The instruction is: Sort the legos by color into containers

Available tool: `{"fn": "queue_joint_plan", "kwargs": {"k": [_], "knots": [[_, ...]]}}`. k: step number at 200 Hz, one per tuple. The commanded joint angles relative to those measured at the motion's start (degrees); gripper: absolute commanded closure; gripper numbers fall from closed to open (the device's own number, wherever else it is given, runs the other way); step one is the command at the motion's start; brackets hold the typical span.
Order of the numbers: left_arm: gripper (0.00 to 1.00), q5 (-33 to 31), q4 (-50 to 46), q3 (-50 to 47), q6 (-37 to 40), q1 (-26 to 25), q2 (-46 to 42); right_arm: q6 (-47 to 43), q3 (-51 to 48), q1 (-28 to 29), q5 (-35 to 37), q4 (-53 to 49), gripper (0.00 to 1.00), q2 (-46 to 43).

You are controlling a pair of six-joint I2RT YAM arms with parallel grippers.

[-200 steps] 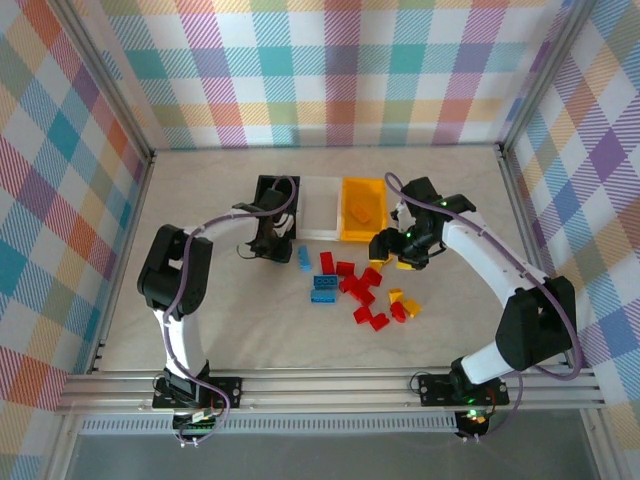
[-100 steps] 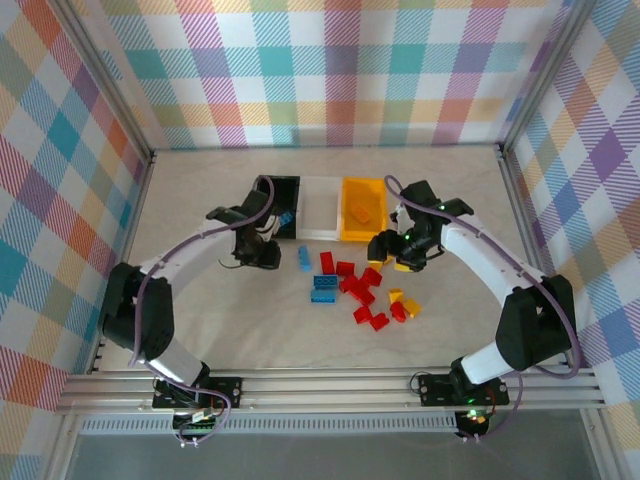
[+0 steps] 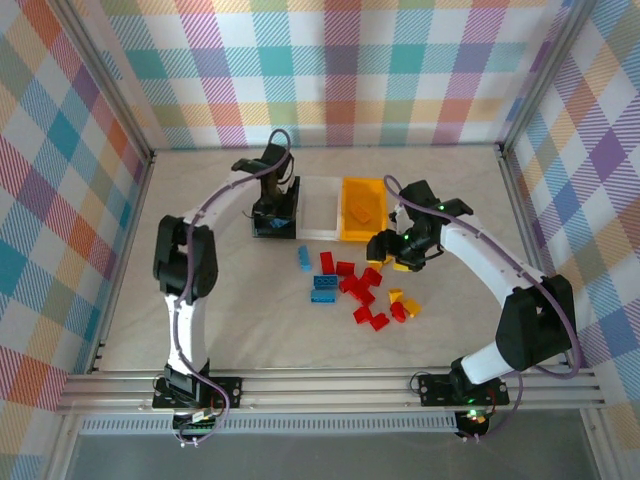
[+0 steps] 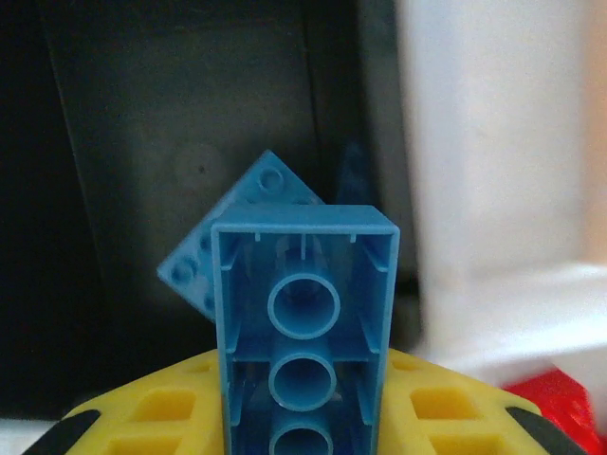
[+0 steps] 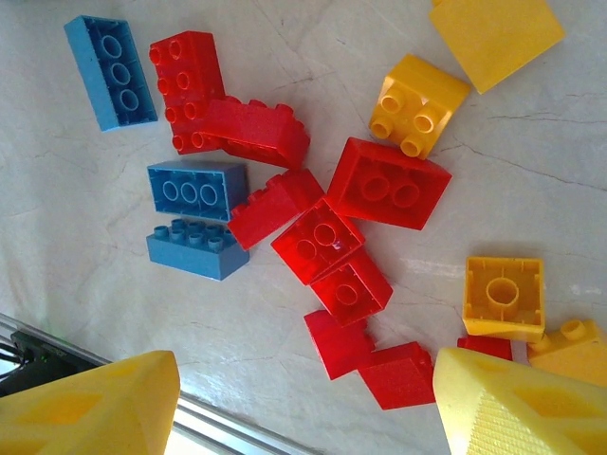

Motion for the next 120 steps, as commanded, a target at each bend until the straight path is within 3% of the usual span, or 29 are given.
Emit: {"fn": "queue_joint_plan", "kwargs": {"k": [1,14,64,120], "knots": [[0.67,-1.3,-4.3,5.0,0.8,1.0,3.0,-1.2,2.4,0.3,0.2,-2.3,0.28,-1.4],[0.65,-1.5,-4.5,6.3,0.6,1.1,4.2,-1.5,2.5,0.3,0.2,-2.5,0.28,-1.1],[0.36,-0.7,-4.3,5.5,-0.4,1.9,2.9,-2.2,3.6,0.3,-0.7,-2.8,0.28,0.7],[0.29,-0.8,-2.6,-7.5,-4.4,-1.0,-12.5,-1.5,3.0,0.4,-2.1,-1.0,0.28,1.5]]}}
